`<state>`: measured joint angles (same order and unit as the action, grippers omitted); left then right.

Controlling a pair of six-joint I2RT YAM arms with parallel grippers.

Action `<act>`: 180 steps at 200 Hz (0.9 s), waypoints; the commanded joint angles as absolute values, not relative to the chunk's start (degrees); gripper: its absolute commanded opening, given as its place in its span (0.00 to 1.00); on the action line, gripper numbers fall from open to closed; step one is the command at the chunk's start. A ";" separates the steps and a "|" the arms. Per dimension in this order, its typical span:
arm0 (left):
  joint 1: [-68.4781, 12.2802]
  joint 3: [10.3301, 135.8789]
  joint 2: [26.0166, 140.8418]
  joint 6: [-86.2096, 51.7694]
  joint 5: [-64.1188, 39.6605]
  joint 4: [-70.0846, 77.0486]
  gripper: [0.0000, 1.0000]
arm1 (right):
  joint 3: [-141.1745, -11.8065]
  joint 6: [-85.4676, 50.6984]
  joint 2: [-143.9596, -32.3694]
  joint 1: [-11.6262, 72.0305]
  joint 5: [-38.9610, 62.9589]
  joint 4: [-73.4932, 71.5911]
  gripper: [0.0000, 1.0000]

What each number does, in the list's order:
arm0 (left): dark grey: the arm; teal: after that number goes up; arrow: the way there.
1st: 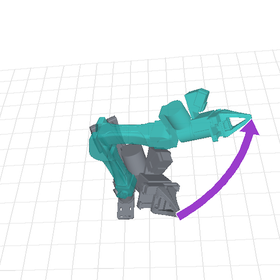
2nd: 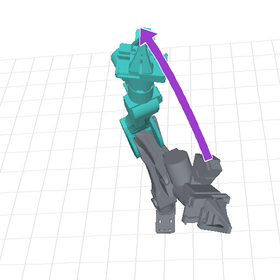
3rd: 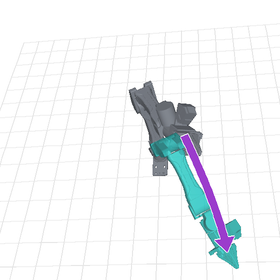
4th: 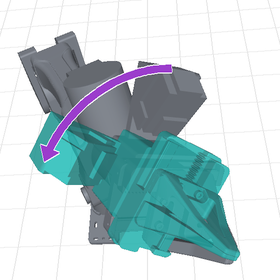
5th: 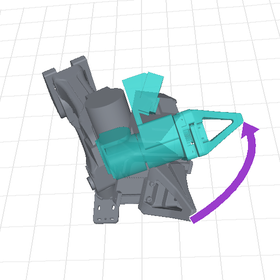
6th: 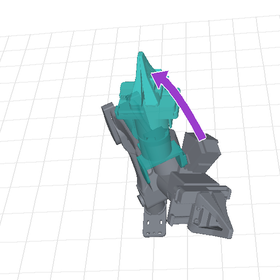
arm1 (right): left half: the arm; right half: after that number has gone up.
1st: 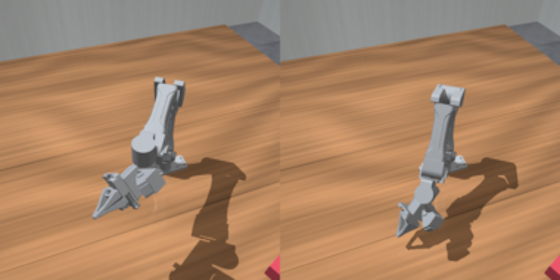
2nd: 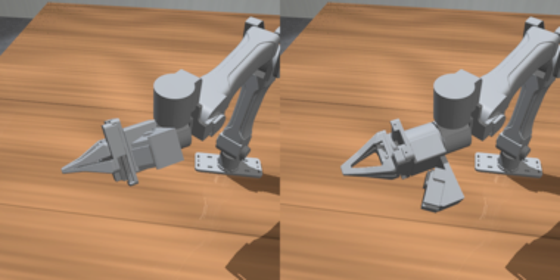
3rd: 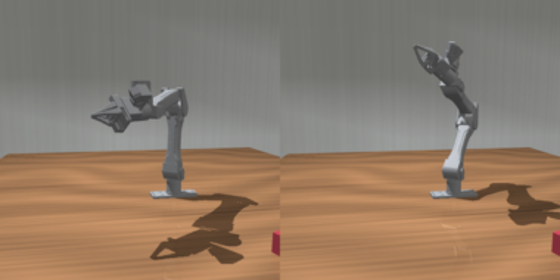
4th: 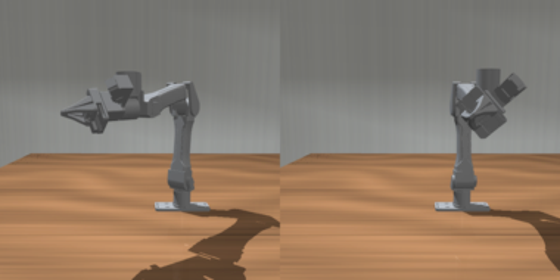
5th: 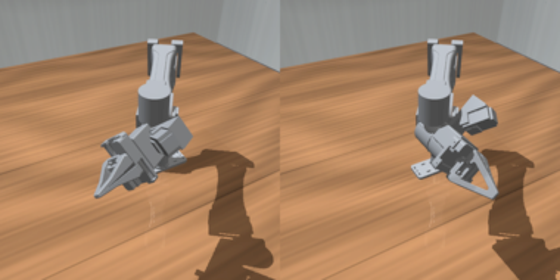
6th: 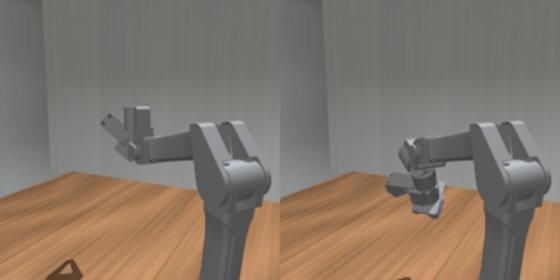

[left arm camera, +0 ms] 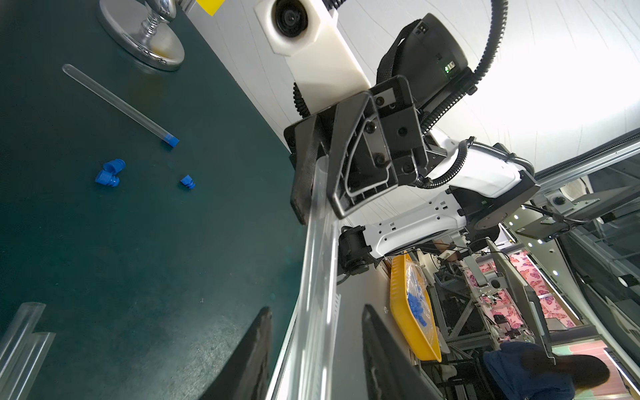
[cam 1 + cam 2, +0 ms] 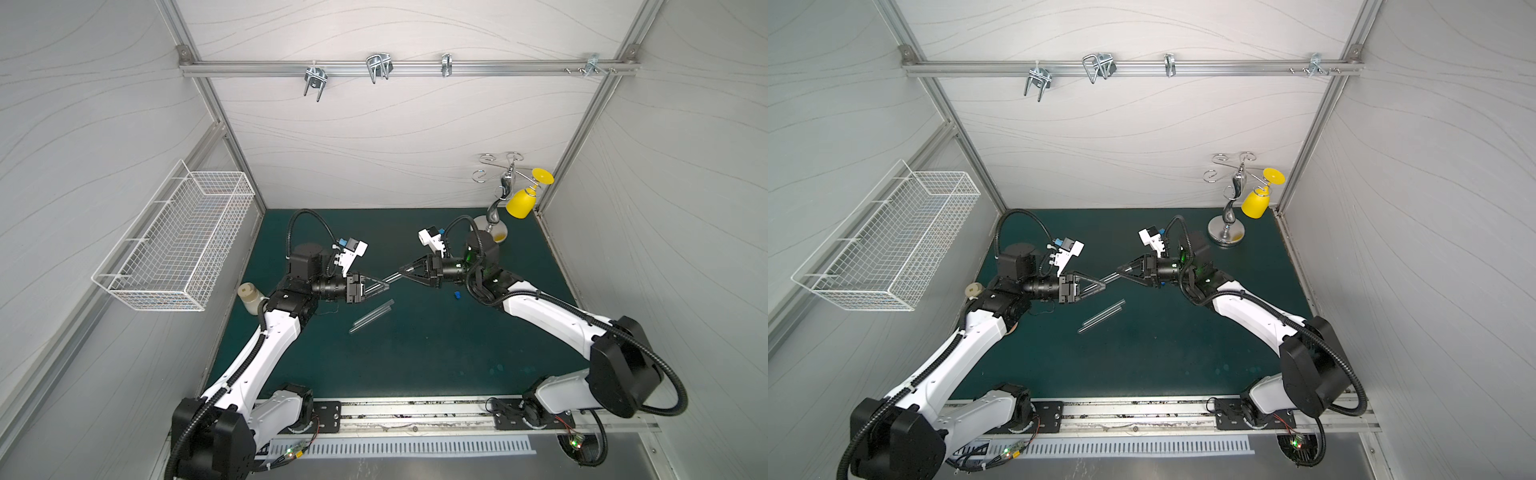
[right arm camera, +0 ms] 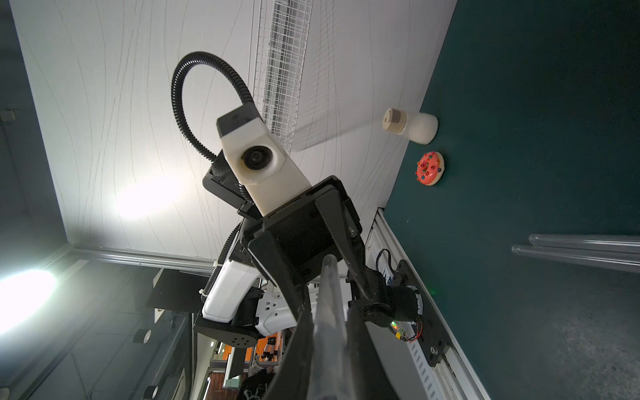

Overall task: Insert stoppers into test tubes
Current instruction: Pick up the test tube at the center of the board.

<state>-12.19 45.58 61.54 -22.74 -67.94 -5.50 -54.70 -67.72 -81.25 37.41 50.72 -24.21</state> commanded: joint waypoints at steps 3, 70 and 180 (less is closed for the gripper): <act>-12.73 45.63 61.40 -22.59 -68.03 -3.25 0.37 | -54.23 -69.58 -80.28 37.09 49.49 -27.64 0.00; -12.74 46.35 61.70 -22.44 -67.08 -4.25 0.14 | -54.27 -68.64 -80.34 37.18 49.57 -26.50 0.00; -10.69 49.57 60.83 4.13 -64.18 -27.05 0.00 | -53.31 -51.81 -68.47 25.19 50.27 -1.45 0.43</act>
<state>-11.53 47.03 61.52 -8.14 -66.04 -17.37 -53.32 -60.03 -73.93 29.69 50.46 -12.49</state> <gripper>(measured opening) 0.151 0.401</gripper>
